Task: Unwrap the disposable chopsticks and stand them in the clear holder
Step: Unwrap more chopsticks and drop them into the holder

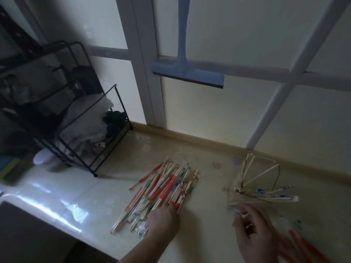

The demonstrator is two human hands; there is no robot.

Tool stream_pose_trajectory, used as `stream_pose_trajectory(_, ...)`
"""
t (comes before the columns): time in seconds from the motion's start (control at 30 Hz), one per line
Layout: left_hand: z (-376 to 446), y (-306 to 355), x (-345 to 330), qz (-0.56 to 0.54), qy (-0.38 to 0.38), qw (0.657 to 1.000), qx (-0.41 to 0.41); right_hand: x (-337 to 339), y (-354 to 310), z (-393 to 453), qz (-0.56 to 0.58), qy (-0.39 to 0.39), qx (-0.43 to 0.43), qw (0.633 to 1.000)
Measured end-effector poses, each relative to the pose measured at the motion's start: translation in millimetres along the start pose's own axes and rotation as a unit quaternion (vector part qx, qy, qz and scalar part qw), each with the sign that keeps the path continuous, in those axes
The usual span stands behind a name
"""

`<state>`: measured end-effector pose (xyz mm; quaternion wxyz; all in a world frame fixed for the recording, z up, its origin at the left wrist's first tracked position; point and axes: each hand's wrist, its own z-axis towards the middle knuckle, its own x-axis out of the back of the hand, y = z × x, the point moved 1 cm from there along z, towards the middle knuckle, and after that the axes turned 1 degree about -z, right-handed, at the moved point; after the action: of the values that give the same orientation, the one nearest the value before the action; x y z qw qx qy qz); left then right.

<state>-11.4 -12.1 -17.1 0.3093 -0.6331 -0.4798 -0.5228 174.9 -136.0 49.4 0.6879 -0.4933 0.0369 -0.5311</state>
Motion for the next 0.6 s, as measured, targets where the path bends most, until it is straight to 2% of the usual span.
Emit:
stream_pose_trajectory(0.13,4,3,5,0.073,-0.048,0.995,-0.048,-13,-8,-3,0.038,-0.036,0.014,0.999)
stream_pose_trajectory(0.3,2,10,4,0.082,-0.108,0.987,-0.084,-22,-15,-14,0.025,-0.094,0.025,0.995)
stream_pose_trajectory(0.4,-2,8,8,-0.007,-0.123,0.992,-0.036,-21,-14,-20,-0.011,-0.141,0.007,0.99)
stream_pose_trajectory(0.47,0,5,16,-0.112,-0.118,0.986,-0.023,-17,-10,-21,-0.04,-0.179,-0.024,0.983)
stream_pose_trajectory(0.53,3,6,28,-0.245,-0.112,0.962,-0.034,-15,-6,-20,-0.056,-0.264,-0.1,0.958)
stream_pose_trajectory(0.6,5,13,45,-0.387,-0.117,0.914,-0.042,-13,-6,-20,-0.019,-0.353,-0.189,0.916)
